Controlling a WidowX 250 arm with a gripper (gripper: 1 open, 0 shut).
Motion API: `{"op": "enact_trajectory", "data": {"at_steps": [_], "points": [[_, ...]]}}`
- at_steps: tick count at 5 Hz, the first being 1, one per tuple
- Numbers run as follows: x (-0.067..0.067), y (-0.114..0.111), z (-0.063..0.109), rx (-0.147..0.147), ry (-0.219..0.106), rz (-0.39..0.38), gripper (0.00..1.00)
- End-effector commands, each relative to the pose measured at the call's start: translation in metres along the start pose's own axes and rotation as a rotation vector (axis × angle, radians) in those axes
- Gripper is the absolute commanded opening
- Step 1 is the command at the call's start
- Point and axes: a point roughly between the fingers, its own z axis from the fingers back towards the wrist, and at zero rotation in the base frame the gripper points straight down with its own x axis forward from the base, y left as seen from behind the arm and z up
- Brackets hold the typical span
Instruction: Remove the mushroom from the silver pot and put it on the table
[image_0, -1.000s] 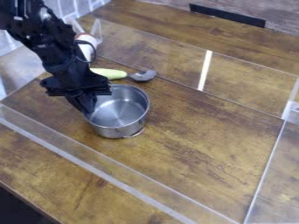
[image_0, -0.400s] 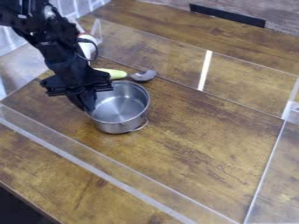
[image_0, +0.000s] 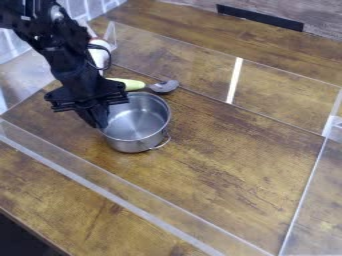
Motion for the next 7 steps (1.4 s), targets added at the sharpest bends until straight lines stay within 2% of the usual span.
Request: {"op": "enact_trajectory", "data": {"at_steps": [1, 2, 4, 6, 7], "points": [[-0.011, 0.002, 0.000, 0.006, 0.038, -0.016, 0.00], [-0.014, 0.003, -0.001, 0.003, 0.048, -0.017, 0.00], [-0.005, -0.004, -0.009, 0.028, 0.047, 0.122, 0.00], [0.003, -0.014, -0.008, 0.026, 0.064, 0.215, 0.00], [-0.009, -0.017, -0.008, 0.015, 0.078, 0.193, 0.00]]}}
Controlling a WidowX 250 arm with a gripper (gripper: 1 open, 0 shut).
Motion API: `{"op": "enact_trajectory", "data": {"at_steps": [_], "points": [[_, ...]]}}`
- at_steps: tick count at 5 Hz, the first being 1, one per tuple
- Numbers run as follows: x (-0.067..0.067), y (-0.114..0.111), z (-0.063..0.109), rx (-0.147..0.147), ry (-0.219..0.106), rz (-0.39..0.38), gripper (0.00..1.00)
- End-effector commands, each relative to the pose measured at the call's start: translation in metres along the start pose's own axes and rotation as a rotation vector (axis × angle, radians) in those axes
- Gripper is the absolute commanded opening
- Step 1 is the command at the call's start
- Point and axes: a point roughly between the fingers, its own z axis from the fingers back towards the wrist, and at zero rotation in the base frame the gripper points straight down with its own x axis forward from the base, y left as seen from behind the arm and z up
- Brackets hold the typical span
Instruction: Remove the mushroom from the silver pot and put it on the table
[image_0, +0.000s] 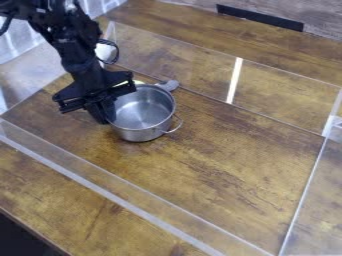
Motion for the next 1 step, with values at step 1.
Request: {"op": "enact_trajectory", "data": {"at_steps": [1], "points": [[-0.0289, -0.0008, -0.0054, 0.007, 0.051, -0.070, 0.00]]}}
